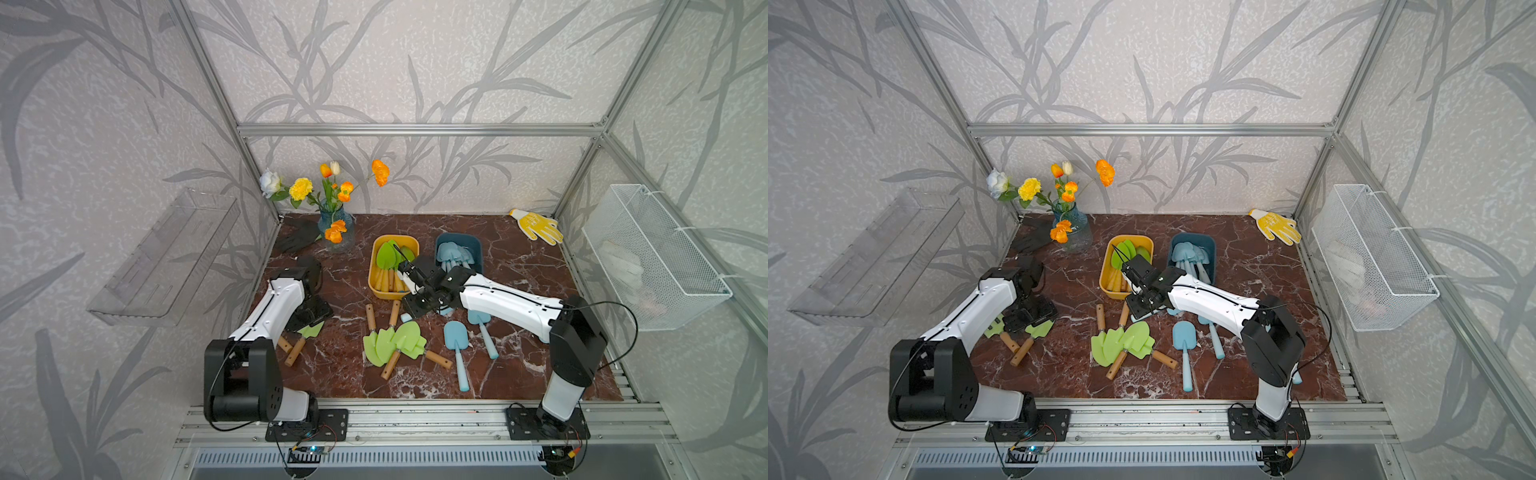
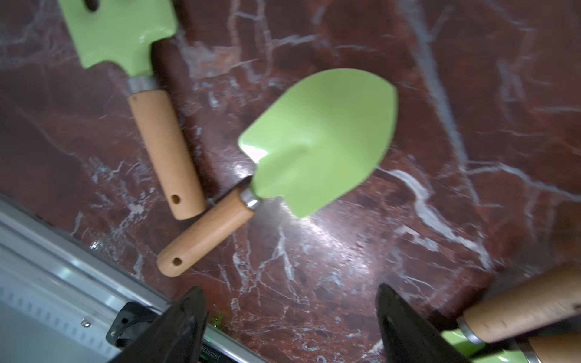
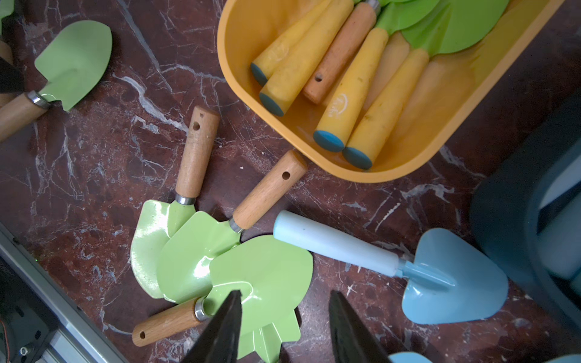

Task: Sort the small shovels by color and place them into the storage box
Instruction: Pick up the shovel from the center of the board.

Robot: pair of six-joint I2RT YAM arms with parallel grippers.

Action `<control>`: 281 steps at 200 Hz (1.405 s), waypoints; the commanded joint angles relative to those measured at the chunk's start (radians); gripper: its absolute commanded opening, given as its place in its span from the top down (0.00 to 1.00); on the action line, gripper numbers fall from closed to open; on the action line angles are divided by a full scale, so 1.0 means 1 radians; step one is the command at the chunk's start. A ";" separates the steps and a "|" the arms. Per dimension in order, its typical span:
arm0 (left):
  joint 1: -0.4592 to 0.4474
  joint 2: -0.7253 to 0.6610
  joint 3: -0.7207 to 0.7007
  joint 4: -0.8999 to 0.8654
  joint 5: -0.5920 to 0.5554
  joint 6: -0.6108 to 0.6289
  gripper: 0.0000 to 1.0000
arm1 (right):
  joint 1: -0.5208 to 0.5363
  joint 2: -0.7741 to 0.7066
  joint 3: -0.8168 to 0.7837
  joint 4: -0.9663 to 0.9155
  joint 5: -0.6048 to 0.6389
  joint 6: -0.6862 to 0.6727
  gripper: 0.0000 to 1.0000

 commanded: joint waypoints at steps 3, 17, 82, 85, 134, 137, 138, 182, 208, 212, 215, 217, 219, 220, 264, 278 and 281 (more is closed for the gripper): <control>0.037 0.057 -0.006 -0.026 -0.001 0.026 0.15 | 0.002 -0.056 -0.019 0.018 -0.010 -0.001 0.53; 0.036 0.100 0.017 -0.004 0.041 0.033 0.16 | 0.002 -0.058 -0.026 0.021 -0.011 -0.008 0.53; 0.037 0.260 0.060 0.052 0.078 0.045 0.19 | 0.002 -0.075 -0.051 0.017 0.006 -0.014 0.53; 0.036 0.265 0.056 0.058 0.087 0.044 0.20 | 0.002 -0.076 -0.053 0.016 0.008 -0.014 0.53; -0.022 0.308 -0.006 0.129 0.200 0.003 0.24 | 0.002 -0.081 -0.080 0.015 0.028 -0.013 0.53; -0.032 0.308 -0.007 0.131 0.201 -0.001 0.25 | 0.002 -0.082 -0.080 0.016 0.028 -0.014 0.53; -0.036 0.308 -0.007 0.133 0.202 -0.002 0.25 | 0.002 -0.081 -0.080 0.016 0.028 -0.014 0.53; -0.162 0.340 -0.008 0.182 0.249 -0.063 0.30 | 0.002 -0.070 -0.054 0.011 0.030 -0.024 0.53; -0.179 0.362 0.005 0.184 0.245 -0.068 0.32 | 0.002 -0.067 -0.046 0.010 0.030 -0.034 0.53; -0.180 0.362 0.004 0.182 0.242 -0.068 0.32 | 0.002 -0.066 -0.046 0.010 0.030 -0.036 0.53; -0.180 0.362 0.005 0.178 0.238 -0.068 0.32 | 0.002 -0.067 -0.045 0.009 0.030 -0.036 0.53; -0.180 0.361 0.006 0.178 0.238 -0.066 0.32 | 0.002 -0.065 -0.046 0.010 0.030 -0.037 0.53; -0.181 0.358 0.007 0.176 0.237 -0.065 0.32 | 0.002 -0.065 -0.047 0.010 0.029 -0.036 0.53; -0.180 0.358 0.007 0.176 0.236 -0.064 0.32 | 0.002 -0.064 -0.047 0.009 0.029 -0.036 0.53; -0.180 0.296 0.005 0.119 0.159 -0.035 0.33 | 0.002 -0.055 -0.055 0.014 0.024 -0.040 0.54; -0.179 0.286 -0.009 0.097 0.145 -0.030 0.33 | 0.002 -0.052 -0.053 0.018 0.021 -0.039 0.54; -0.179 0.284 -0.010 0.094 0.142 -0.030 0.33 | 0.001 -0.052 -0.052 0.020 0.020 -0.039 0.54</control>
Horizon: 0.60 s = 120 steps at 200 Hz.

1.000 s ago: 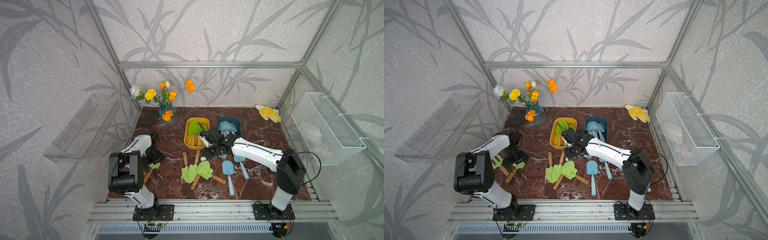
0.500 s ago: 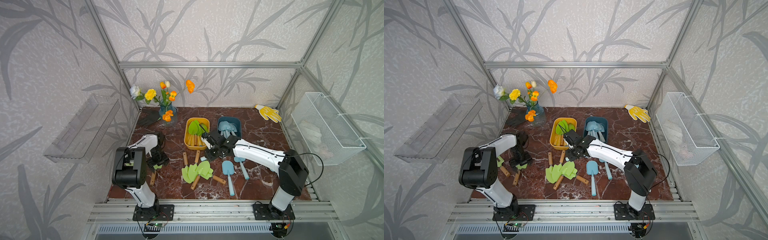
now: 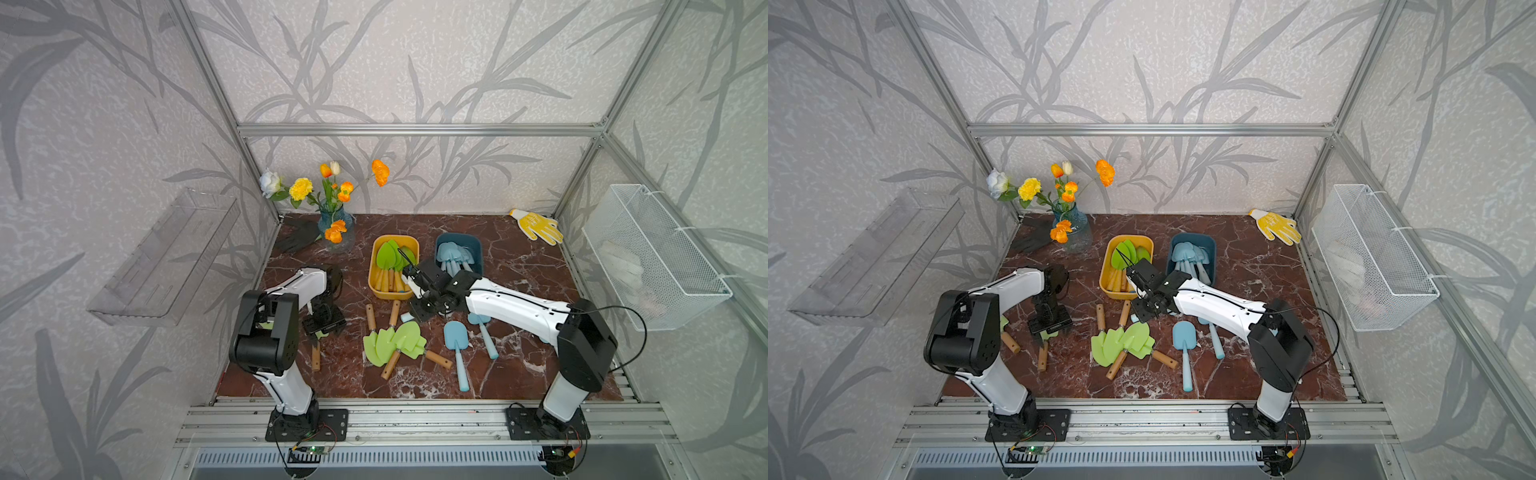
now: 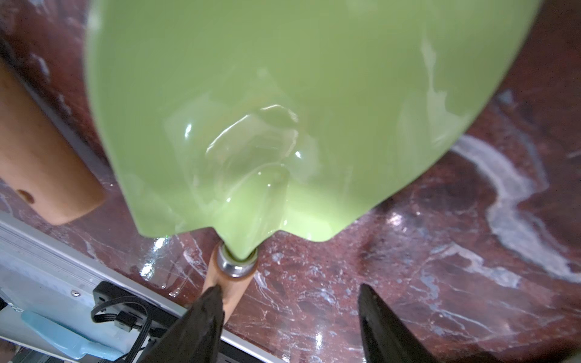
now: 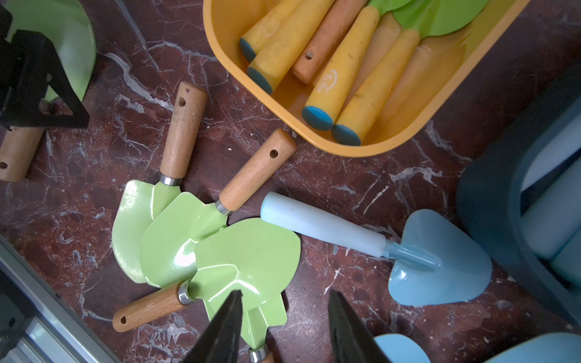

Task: Sort the small shovels by color and place them into the storage box
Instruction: Pick up the shovel from the center of the board.

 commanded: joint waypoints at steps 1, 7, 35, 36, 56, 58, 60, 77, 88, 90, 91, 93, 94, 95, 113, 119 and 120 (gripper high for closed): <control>-0.009 0.003 -0.050 0.090 0.058 0.018 0.32 | 0.002 -0.001 0.020 0.005 0.002 -0.007 0.54; -0.009 -0.001 -0.060 0.084 0.059 0.018 0.32 | 0.002 0.001 0.022 0.008 0.001 -0.006 0.54; -0.009 -0.044 -0.111 0.066 0.027 0.010 0.31 | 0.002 0.006 0.019 0.020 -0.007 -0.001 0.54; -0.008 -0.046 -0.113 0.066 0.026 0.009 0.31 | 0.002 0.006 0.019 0.021 -0.007 0.000 0.54; -0.008 -0.072 -0.141 0.061 0.014 0.007 0.31 | 0.003 0.009 0.010 0.025 -0.017 0.005 0.54; -0.009 -0.075 -0.143 0.061 0.014 0.007 0.31 | 0.002 0.008 0.009 0.026 -0.017 0.006 0.54; -0.009 -0.074 -0.144 0.061 0.017 0.006 0.31 | 0.002 0.008 0.007 0.027 -0.018 0.007 0.54; -0.010 -0.069 -0.160 0.072 0.032 0.002 0.34 | 0.003 0.005 -0.004 0.038 -0.022 0.009 0.54; -0.010 -0.066 -0.164 0.081 0.047 -0.003 0.40 | 0.003 0.006 -0.002 0.038 -0.024 0.009 0.54; -0.010 -0.065 -0.166 0.082 0.049 -0.005 0.42 | 0.002 0.008 -0.002 0.037 -0.025 0.008 0.54; -0.009 -0.065 -0.167 0.083 0.051 -0.005 0.43 | 0.003 0.008 -0.002 0.036 -0.025 0.008 0.54; -0.009 -0.066 -0.167 0.085 0.053 -0.006 0.45 | 0.003 0.008 -0.001 0.036 -0.025 0.007 0.54; -0.009 -0.065 -0.167 0.086 0.054 -0.007 0.47 | 0.003 0.008 0.000 0.036 -0.025 0.007 0.54; -0.010 -0.065 -0.167 0.086 0.056 -0.008 0.48 | 0.003 0.008 0.000 0.035 -0.025 0.007 0.54; -0.012 -0.067 -0.165 0.087 0.067 -0.013 0.77 | 0.002 0.011 0.004 0.037 -0.027 0.008 0.55; -0.012 -0.068 -0.164 0.086 0.069 -0.013 0.85 | 0.002 0.011 0.006 0.034 -0.028 0.008 0.55; -0.011 -0.068 -0.164 0.085 0.069 -0.013 0.85 | 0.002 0.011 0.007 0.034 -0.028 0.008 0.55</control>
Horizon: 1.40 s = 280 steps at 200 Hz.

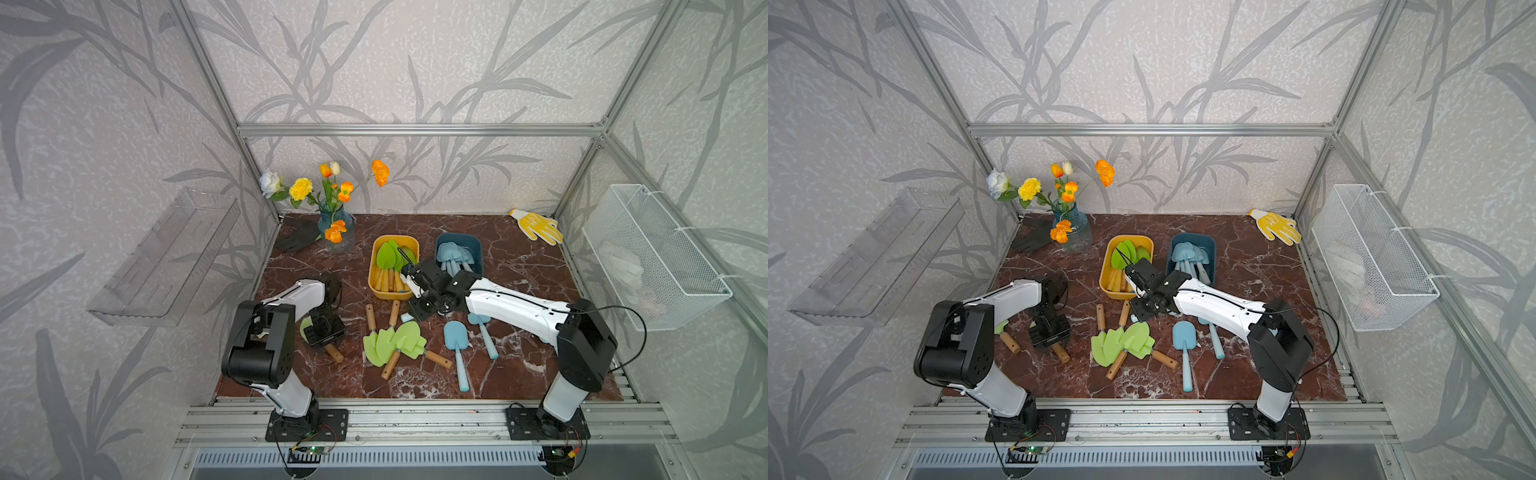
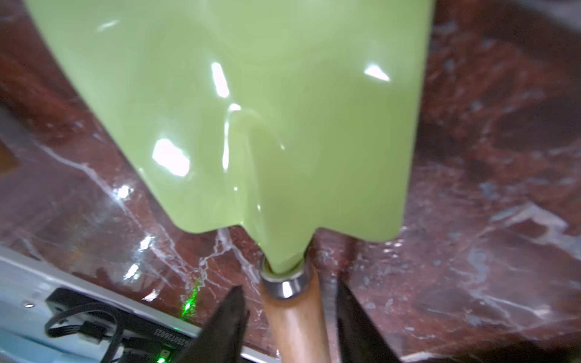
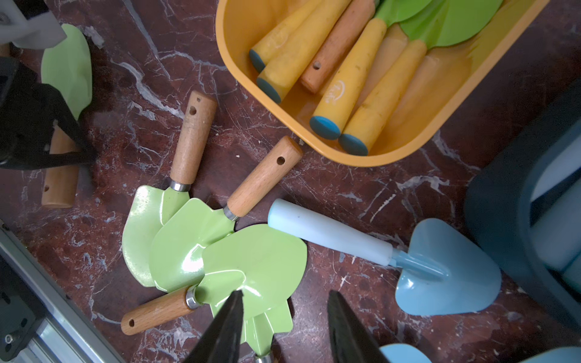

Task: Sort the small shovels by color and place them into the storage box
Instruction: Pick up the shovel from the center of the board, then place the shovel in the storage box.

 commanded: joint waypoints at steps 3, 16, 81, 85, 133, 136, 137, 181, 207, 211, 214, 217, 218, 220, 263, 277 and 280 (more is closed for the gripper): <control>-0.005 0.007 -0.023 0.019 0.005 -0.007 0.89 | 0.002 0.011 0.008 0.007 -0.011 0.007 0.55; -0.007 -0.005 -0.005 0.007 0.001 -0.007 1.00 | 0.002 0.011 0.012 0.004 -0.013 0.010 0.55; -0.064 -0.043 0.441 -0.119 0.032 0.076 1.00 | -0.024 -0.087 0.067 -0.073 0.073 -0.001 0.55; -0.068 -0.031 0.476 -0.122 0.038 0.083 1.00 | -0.031 -0.098 0.068 -0.078 0.082 0.002 0.55; -0.165 0.235 0.833 -0.135 0.117 0.106 1.00 | -0.131 -0.255 0.007 -0.101 0.161 0.009 0.55; -0.174 0.253 0.853 -0.136 0.120 0.107 1.00 | -0.136 -0.265 0.001 -0.104 0.166 0.009 0.55; -0.177 0.261 0.860 -0.135 0.121 0.108 1.00 | -0.138 -0.268 -0.001 -0.104 0.167 0.009 0.55; -0.284 0.548 1.131 -0.171 0.132 0.129 1.00 | -0.194 -0.418 -0.120 -0.116 0.217 0.041 0.55; -0.311 0.671 1.254 -0.198 0.145 0.125 1.00 | -0.213 -0.499 -0.184 -0.135 0.235 0.071 0.55; -0.314 0.684 1.267 -0.198 0.152 0.124 1.00 | -0.215 -0.510 -0.195 -0.137 0.238 0.073 0.55; -0.315 0.693 1.275 -0.200 0.159 0.123 1.00 | -0.216 -0.519 -0.202 -0.139 0.241 0.075 0.55; -0.316 0.703 1.285 -0.199 0.166 0.123 1.00 | -0.216 -0.526 -0.208 -0.143 0.242 0.077 0.55; -0.318 0.706 1.288 -0.200 0.167 0.123 1.00 | -0.217 -0.527 -0.210 -0.144 0.243 0.078 0.55; -0.320 0.712 1.293 -0.200 0.171 0.121 1.00 | -0.218 -0.534 -0.212 -0.145 0.246 0.079 0.55; -0.361 0.797 1.375 -0.225 0.195 0.125 0.97 | -0.221 -0.602 -0.277 -0.171 0.268 0.107 0.55; -0.364 0.809 1.378 -0.229 0.195 0.122 0.90 | -0.220 -0.609 -0.291 -0.172 0.268 0.115 0.55; -0.364 0.810 1.378 -0.230 0.194 0.122 0.88 | -0.220 -0.611 -0.294 -0.172 0.269 0.117 0.55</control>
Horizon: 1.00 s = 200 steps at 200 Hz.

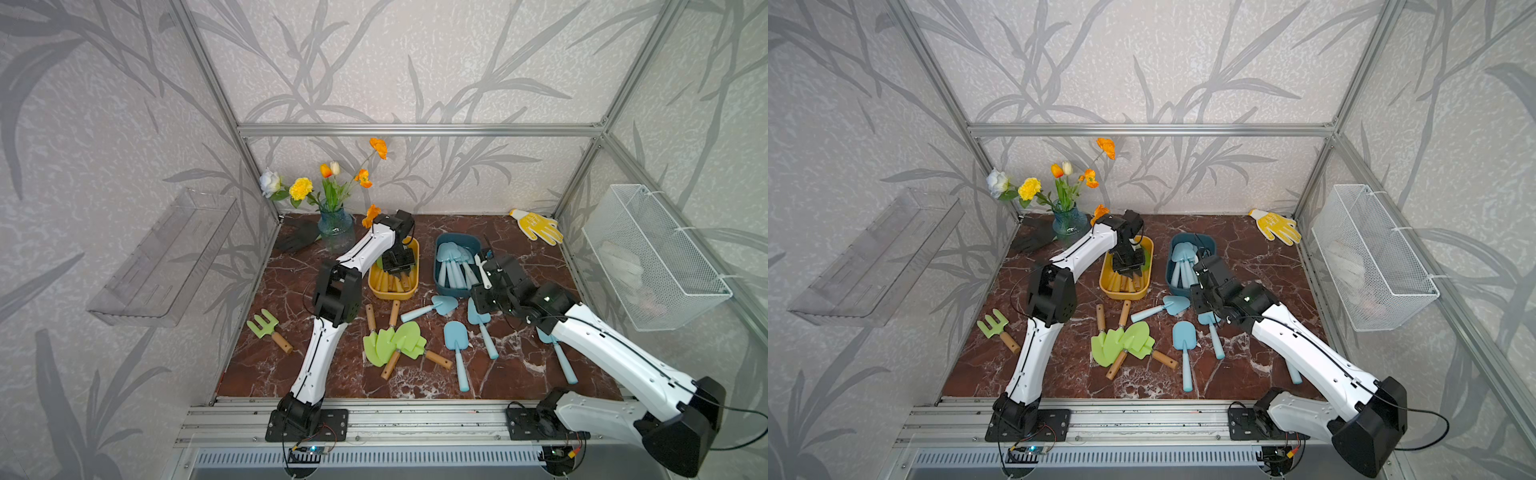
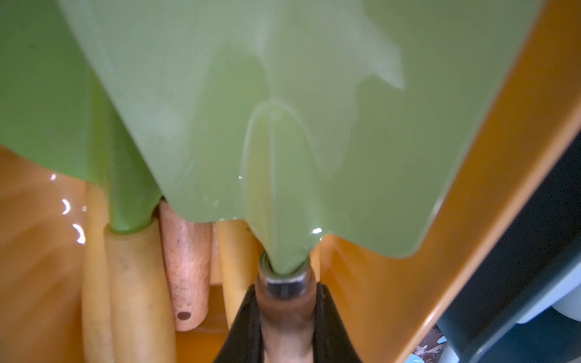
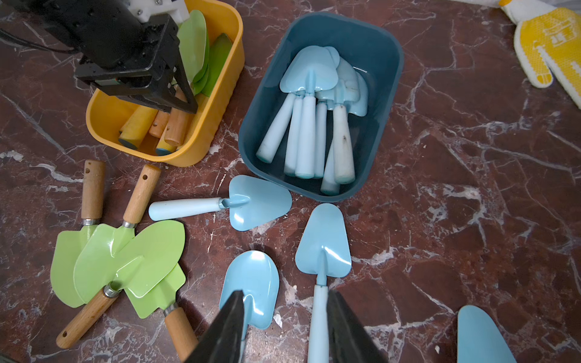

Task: Sort the small shovels by color and place them into the storage box
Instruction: Place the shovel in the storage box.

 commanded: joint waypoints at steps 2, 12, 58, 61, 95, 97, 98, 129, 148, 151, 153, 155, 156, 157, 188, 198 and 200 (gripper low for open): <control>-0.015 0.030 0.033 -0.046 0.013 0.012 0.85 | -0.002 -0.024 -0.027 -0.023 0.026 0.035 0.55; -0.016 0.029 0.033 -0.053 0.005 0.013 0.72 | -0.003 -0.027 -0.038 -0.024 0.026 0.039 0.55; -0.023 -0.082 -0.005 -0.087 -0.052 0.009 0.36 | -0.002 -0.032 -0.081 -0.057 0.050 0.080 0.51; -0.025 -0.096 -0.014 -0.085 -0.055 0.005 0.35 | -0.003 -0.031 -0.084 -0.058 0.052 0.085 0.51; -0.048 -0.274 -0.209 0.038 -0.081 -0.064 0.31 | -0.022 -0.003 -0.141 -0.084 0.043 0.141 0.47; -0.048 -0.288 -0.224 0.049 -0.082 -0.069 0.31 | -0.023 -0.001 -0.145 -0.083 0.039 0.143 0.47; -0.049 -0.293 -0.231 0.054 -0.081 -0.072 0.31 | -0.025 0.000 -0.147 -0.084 0.036 0.145 0.47; -0.049 -0.417 -0.431 0.171 -0.105 -0.136 0.31 | -0.060 0.031 -0.200 -0.065 -0.024 0.192 0.47; -0.049 -0.449 -0.496 0.194 -0.116 -0.150 0.31 | -0.127 0.032 -0.234 -0.078 -0.058 0.245 0.47; -0.048 -0.452 -0.503 0.195 -0.115 -0.150 0.31 | -0.142 0.030 -0.240 -0.082 -0.063 0.256 0.47; -0.049 -0.453 -0.508 0.195 -0.115 -0.150 0.31 | -0.151 0.028 -0.244 -0.083 -0.070 0.260 0.47; -0.049 -0.454 -0.510 0.195 -0.114 -0.151 0.31 | -0.158 0.026 -0.248 -0.082 -0.076 0.263 0.47; -0.049 -0.454 -0.511 0.195 -0.113 -0.152 0.31 | -0.162 0.024 -0.251 -0.081 -0.079 0.264 0.47; -0.049 -0.455 -0.513 0.196 -0.113 -0.152 0.31 | -0.167 0.024 -0.253 -0.081 -0.081 0.265 0.47; -0.047 -0.467 -0.551 0.209 -0.107 -0.167 0.31 | -0.200 -0.008 -0.277 -0.059 -0.149 0.240 0.47; -0.048 -0.466 -0.551 0.209 -0.101 -0.169 0.31 | -0.201 -0.003 -0.275 -0.064 -0.152 0.235 0.46; -0.049 -0.466 -0.551 0.209 -0.100 -0.169 0.31 | -0.202 -0.002 -0.274 -0.065 -0.151 0.235 0.46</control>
